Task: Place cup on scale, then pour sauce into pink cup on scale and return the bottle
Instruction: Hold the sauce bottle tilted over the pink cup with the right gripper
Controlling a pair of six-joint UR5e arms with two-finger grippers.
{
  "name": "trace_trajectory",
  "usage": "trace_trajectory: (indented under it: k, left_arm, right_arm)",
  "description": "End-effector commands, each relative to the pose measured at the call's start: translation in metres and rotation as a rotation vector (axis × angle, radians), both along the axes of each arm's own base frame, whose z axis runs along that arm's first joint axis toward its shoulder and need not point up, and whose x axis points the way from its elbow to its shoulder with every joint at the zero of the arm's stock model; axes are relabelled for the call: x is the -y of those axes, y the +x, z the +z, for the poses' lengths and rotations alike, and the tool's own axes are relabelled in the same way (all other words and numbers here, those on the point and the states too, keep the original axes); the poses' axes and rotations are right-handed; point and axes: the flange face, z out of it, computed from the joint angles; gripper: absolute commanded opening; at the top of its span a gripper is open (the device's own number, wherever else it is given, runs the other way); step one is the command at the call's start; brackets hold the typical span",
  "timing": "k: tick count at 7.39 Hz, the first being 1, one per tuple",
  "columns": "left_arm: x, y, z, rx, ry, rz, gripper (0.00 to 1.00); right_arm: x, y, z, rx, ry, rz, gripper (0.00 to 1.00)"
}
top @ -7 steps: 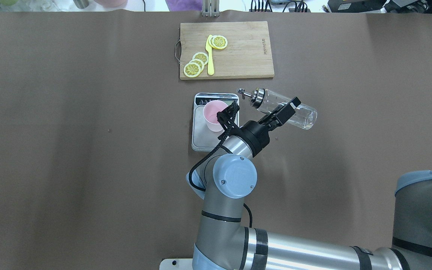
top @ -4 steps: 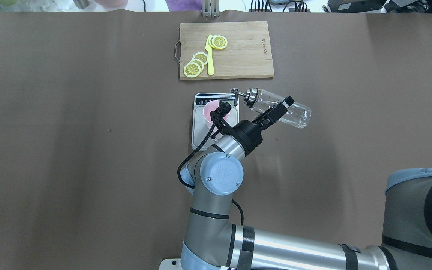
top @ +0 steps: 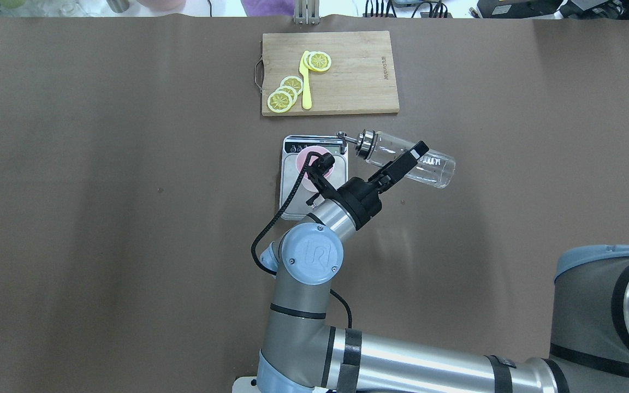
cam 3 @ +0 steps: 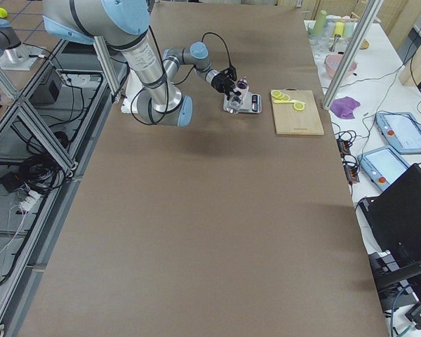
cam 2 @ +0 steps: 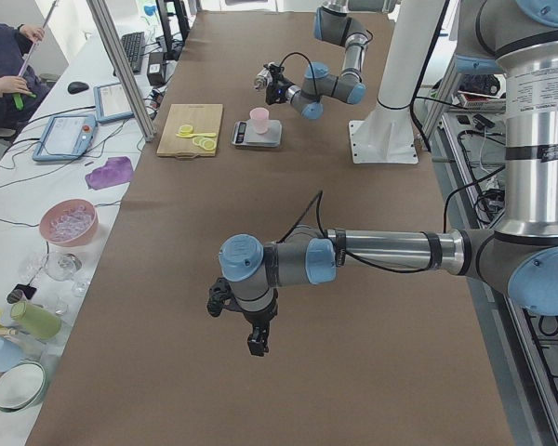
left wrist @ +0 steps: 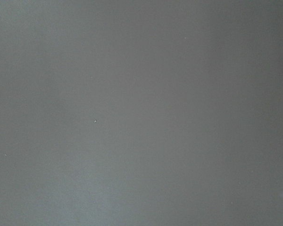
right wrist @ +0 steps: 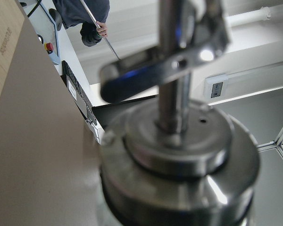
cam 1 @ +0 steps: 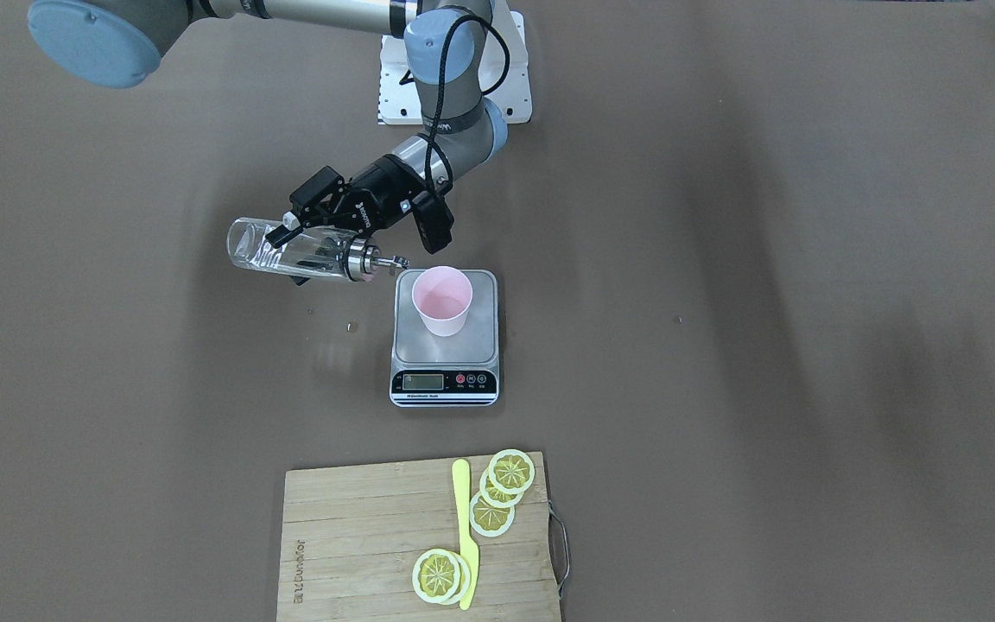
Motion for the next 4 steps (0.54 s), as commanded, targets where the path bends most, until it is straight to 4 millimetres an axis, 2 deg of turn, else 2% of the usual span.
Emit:
trace_trajectory:
  k: [1, 4]
  left_arm:
    - [-0.0001, 0.0, 0.0003, 0.001, -0.001, 0.0, 0.99]
    - [-0.0001, 0.0001, 0.0002, -0.001, 0.0, 0.001, 0.99]
  right_arm:
    - [0.0008, -0.0091, 0.0011, -0.038, -0.006, 0.012, 0.0]
    - [-0.0007, -0.0079, 0.0088, -0.068, -0.017, 0.035, 0.0]
